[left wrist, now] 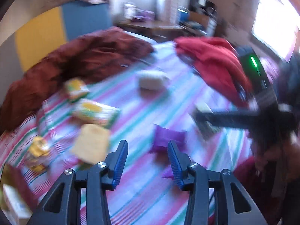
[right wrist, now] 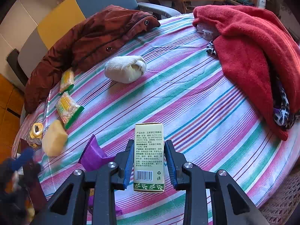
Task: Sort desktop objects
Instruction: 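Grasp the green-white box with the right gripper while the left gripper grasps a purple packet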
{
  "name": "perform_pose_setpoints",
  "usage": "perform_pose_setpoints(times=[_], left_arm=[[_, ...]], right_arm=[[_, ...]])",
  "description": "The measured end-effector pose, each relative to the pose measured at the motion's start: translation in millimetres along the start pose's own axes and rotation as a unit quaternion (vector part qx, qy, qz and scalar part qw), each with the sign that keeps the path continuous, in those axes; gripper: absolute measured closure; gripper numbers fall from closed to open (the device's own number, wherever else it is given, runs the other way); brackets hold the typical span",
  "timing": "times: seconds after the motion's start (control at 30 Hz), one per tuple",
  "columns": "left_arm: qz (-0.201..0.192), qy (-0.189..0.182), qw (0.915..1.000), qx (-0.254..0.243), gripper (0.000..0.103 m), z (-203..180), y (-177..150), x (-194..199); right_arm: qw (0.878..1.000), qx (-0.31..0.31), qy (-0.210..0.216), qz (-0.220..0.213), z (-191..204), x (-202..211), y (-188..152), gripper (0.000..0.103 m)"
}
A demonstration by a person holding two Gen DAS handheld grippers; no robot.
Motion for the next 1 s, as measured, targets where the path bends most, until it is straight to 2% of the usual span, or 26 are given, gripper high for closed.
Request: perform_pose_setpoints(times=[0.13, 0.4, 0.47, 0.77, 0.87, 0.97, 1.0], left_arm=[[0.028, -0.045, 0.9979, -0.037, 0.06, -34.4, -9.6, -18.4], [0.079, -0.071, 0.9907, -0.085, 0.053, -59.8, -35.6, -34.3], [0.075, -0.068, 0.9905, -0.094, 0.052, -60.9, -39.3, -34.9], [0.071, -0.071, 0.993, -0.062, 0.05, -54.5, -45.1, -31.3], [0.089, -0.076, 0.9915, -0.057, 0.044, -51.8, -53.4, -33.5], [0.109, -0.073, 0.9897, -0.058, 0.044, -49.6, -64.7, -36.1], [0.099, -0.07, 0.9906, -0.063, 0.046, -49.4, -65.1, -34.6]], right_arm=[[1.0, 0.004, 0.003, 0.0, 1.6, -0.1, -0.9, 0.071], [1.0, 0.009, 0.007, 0.002, 3.0, -2.2, -2.2, 0.071], [1.0, 0.01, 0.007, 0.004, 3.1, -2.1, -2.7, 0.071], [1.0, 0.02, 0.004, 0.019, 5.7, -6.4, -7.2, 0.07], [0.999, 0.023, 0.005, 0.027, 6.3, -9.4, -10.0, 0.069], [0.999, 0.033, -0.004, 0.031, 7.1, -11.7, -11.3, 0.069], [0.999, 0.035, -0.005, 0.032, 7.3, -12.3, -11.8, 0.07]])
Point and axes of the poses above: each gripper's, at about its wrist camera, not at the fingertips, and x roughly against the way its jaws point, z to its left, y to its top, the point moved 10 cm from there along -x, roughly the way its jaws point, and after that the axes turned 6 degrees about -z, right-handed, at the moved point
